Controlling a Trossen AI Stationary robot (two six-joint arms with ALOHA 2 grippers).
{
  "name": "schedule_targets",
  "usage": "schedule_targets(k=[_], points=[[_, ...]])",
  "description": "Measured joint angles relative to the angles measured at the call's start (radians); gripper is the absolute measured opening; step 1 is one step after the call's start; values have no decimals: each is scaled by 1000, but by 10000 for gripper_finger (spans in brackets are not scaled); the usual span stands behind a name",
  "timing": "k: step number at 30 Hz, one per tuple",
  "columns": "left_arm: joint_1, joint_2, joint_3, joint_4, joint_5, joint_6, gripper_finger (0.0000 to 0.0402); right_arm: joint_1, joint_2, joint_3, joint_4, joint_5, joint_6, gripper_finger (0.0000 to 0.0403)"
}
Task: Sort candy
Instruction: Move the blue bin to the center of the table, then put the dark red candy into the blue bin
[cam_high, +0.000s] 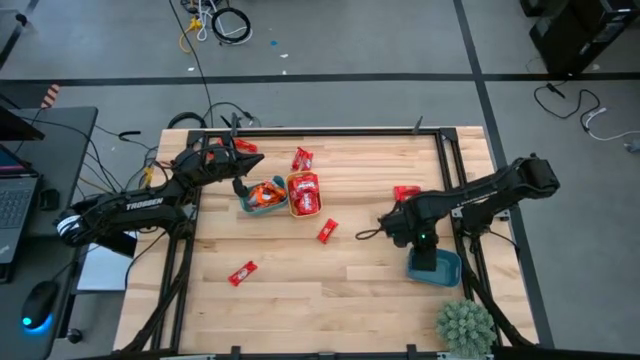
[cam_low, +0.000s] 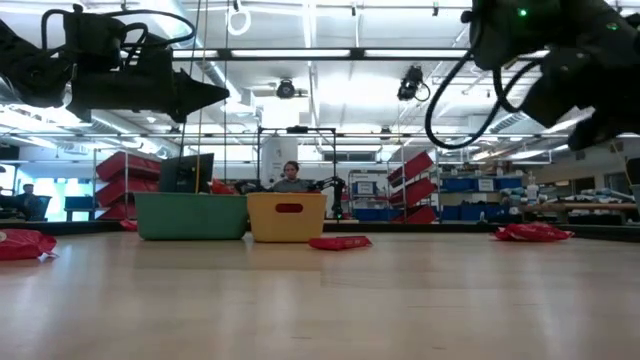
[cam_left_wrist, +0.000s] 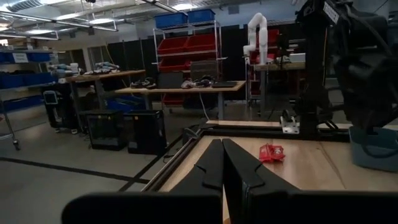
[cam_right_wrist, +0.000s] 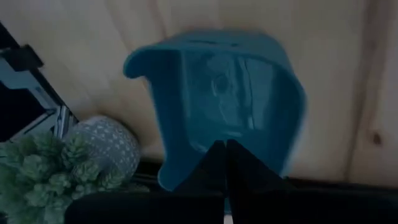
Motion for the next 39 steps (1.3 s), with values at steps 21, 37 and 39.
schedule_targets(k=[21,37,39], points=[[-1,0,0,-44,0,-2,0,-229,58,-4,622,359,-26,0],[-1,0,0,-50,0,-2,0,-489,-5,85,585,471,-228,62],[-1,0,0,-55,0,-2,0,-491,-28,92,485,563,-258,93]])
